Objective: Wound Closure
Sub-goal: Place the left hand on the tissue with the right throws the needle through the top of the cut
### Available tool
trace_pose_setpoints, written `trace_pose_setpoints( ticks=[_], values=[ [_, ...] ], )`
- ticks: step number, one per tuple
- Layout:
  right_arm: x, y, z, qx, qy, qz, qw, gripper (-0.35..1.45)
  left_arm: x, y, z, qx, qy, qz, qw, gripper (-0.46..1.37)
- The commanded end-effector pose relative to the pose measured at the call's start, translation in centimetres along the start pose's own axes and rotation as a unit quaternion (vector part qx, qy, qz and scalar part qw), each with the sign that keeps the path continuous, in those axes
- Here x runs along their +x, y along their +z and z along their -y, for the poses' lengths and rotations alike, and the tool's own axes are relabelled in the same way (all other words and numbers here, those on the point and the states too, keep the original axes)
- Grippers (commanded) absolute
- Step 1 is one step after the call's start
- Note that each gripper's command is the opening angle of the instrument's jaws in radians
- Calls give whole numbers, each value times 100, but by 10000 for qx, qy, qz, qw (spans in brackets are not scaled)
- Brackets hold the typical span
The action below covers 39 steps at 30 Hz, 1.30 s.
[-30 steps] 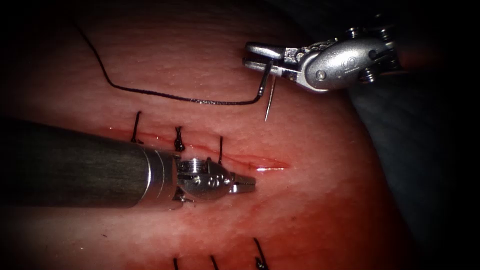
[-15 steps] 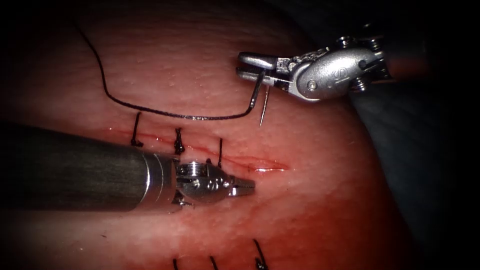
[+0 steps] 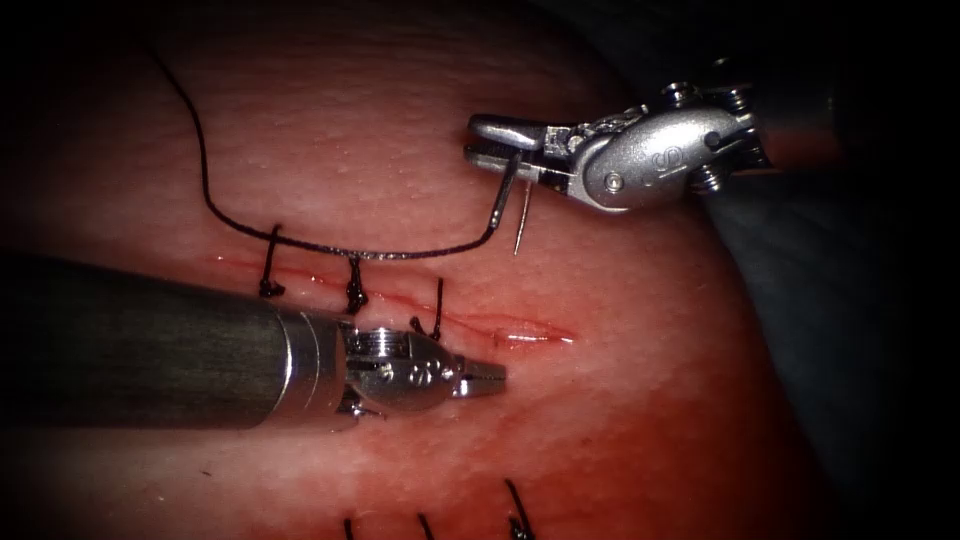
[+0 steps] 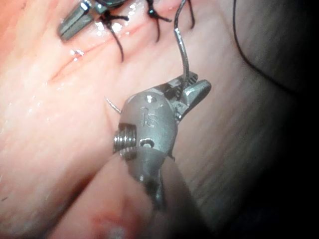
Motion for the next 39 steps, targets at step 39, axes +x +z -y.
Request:
trace_pose_setpoints(
  ticks=[39],
  values=[
    [-46,-9,102,-178,-30,101,9998,-35,-4,-13,-3,-24,-16,-101,9999,-35]
  ],
)
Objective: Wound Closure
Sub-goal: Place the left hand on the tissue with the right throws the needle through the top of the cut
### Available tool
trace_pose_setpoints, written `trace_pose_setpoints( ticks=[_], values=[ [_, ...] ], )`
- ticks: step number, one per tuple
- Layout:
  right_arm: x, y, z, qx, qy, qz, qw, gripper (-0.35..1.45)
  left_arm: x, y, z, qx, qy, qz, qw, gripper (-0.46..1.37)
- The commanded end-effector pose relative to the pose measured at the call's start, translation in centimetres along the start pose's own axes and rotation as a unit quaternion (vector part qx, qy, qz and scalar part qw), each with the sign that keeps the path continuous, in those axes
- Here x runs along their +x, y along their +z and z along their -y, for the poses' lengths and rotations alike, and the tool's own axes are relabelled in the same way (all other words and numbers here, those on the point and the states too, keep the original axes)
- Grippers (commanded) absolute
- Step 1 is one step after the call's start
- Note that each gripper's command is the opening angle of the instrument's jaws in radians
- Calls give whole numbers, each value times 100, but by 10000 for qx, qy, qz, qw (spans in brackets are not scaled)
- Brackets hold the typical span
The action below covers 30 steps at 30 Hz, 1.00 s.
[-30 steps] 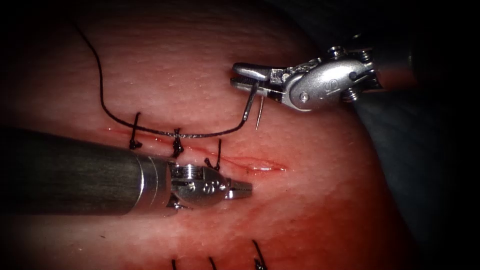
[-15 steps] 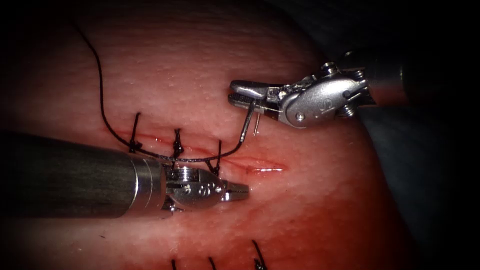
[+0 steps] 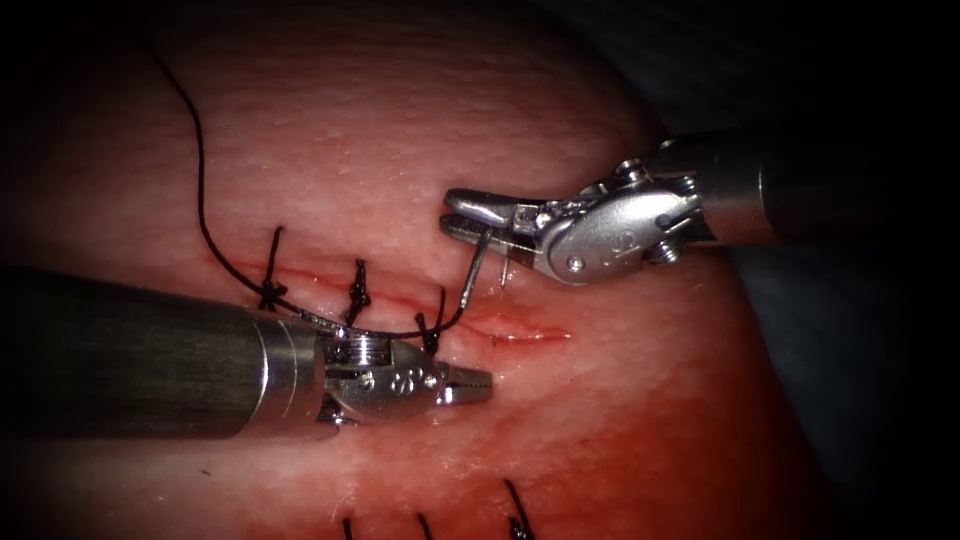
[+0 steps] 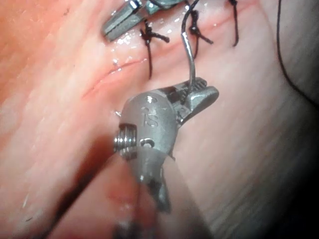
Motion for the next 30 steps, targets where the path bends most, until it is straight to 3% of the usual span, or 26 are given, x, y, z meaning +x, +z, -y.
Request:
trace_pose_setpoints(
  ticks=[1,10,15,30],
  values=[
    [-3,-1,6,-23,68,41,10000,-35,0,0,0,-18,0,-11,10000,-35],
    [-7,-12,69,-217,505,260,9981,-35,0,0,1,-10,-1,-24,10000,-35],
    [-11,-16,89,-259,673,315,9969,-35,0,-1,0,7,-3,-45,10000,-35],
    [-10,-18,82,-378,786,347,9956,-35,0,-1,0,5,-1,-45,10000,-35]
  ],
)
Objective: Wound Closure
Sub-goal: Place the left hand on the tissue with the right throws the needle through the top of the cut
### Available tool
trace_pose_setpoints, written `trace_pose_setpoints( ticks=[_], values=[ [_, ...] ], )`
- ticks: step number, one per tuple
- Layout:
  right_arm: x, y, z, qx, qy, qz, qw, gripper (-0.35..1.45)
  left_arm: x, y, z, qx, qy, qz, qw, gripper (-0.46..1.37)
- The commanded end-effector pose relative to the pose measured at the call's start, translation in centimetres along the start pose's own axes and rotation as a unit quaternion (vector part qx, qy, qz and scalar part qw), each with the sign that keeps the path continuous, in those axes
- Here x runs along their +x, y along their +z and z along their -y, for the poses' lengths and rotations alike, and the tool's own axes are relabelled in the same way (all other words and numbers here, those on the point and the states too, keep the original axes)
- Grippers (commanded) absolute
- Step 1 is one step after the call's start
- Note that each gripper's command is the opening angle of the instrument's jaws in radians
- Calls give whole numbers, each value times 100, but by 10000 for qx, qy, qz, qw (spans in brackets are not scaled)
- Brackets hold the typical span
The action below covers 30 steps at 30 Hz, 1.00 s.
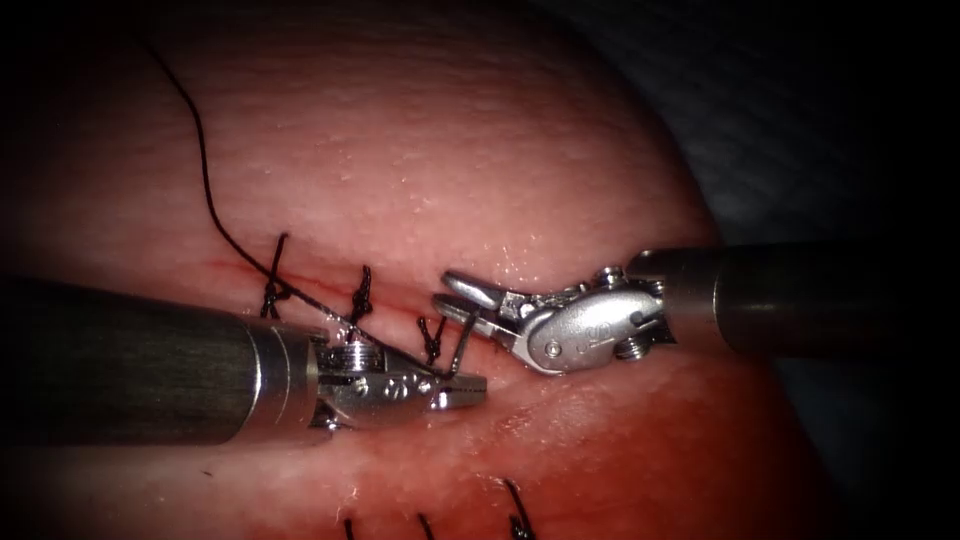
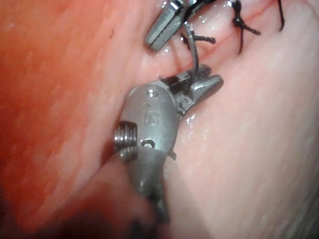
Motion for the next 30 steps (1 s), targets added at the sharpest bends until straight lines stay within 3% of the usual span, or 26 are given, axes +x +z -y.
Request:
trace_pose_setpoints(
  ticks=[1,30],
  values=[
    [1,0,-2,-25,10,-4,10000,-35,0,0,0,-19,-2,2,10000,-35],
    [10,0,-16,-121,93,-32,9999,-35,-1,1,1,-22,6,-2,10000,-35]
  ],
)
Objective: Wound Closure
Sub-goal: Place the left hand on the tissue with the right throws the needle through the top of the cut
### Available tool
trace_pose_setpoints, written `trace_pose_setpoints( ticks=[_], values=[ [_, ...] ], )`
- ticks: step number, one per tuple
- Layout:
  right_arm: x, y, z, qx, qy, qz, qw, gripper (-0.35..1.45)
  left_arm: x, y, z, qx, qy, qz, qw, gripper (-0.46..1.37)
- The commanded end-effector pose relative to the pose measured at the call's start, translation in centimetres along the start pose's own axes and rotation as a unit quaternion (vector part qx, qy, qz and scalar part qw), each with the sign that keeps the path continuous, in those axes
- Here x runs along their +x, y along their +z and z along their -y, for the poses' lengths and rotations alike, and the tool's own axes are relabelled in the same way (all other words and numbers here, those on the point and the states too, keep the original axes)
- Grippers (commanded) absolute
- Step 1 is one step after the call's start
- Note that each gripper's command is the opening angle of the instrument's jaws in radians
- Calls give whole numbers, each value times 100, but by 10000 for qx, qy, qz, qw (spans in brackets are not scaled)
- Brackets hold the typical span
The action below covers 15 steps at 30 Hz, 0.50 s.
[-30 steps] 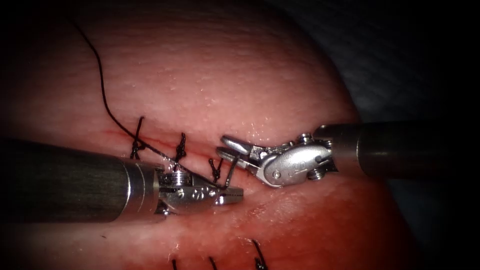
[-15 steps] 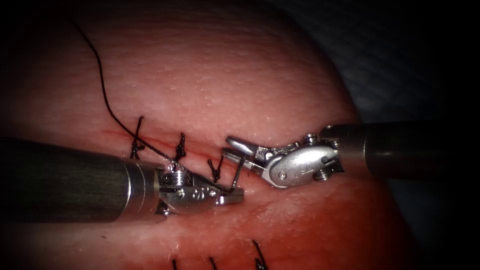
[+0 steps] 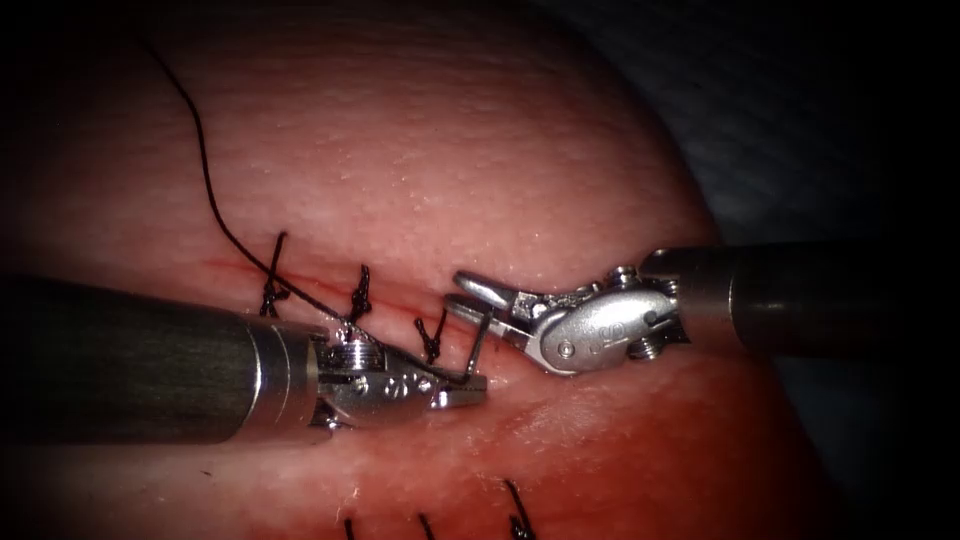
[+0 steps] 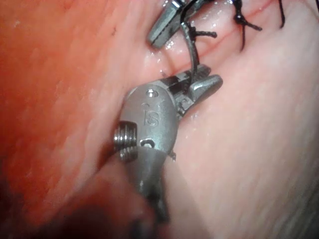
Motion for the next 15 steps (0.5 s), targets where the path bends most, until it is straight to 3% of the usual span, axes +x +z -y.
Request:
trace_pose_setpoints(
  ticks=[1,15],
  values=[
    [1,0,-1,-22,9,-3,10000,-35,0,0,0,-21,0,0,10000,-35],
    [19,4,-30,-96,-3,-36,9999,-35,1,6,10,10,-33,-60,10000,-35]
  ],
)
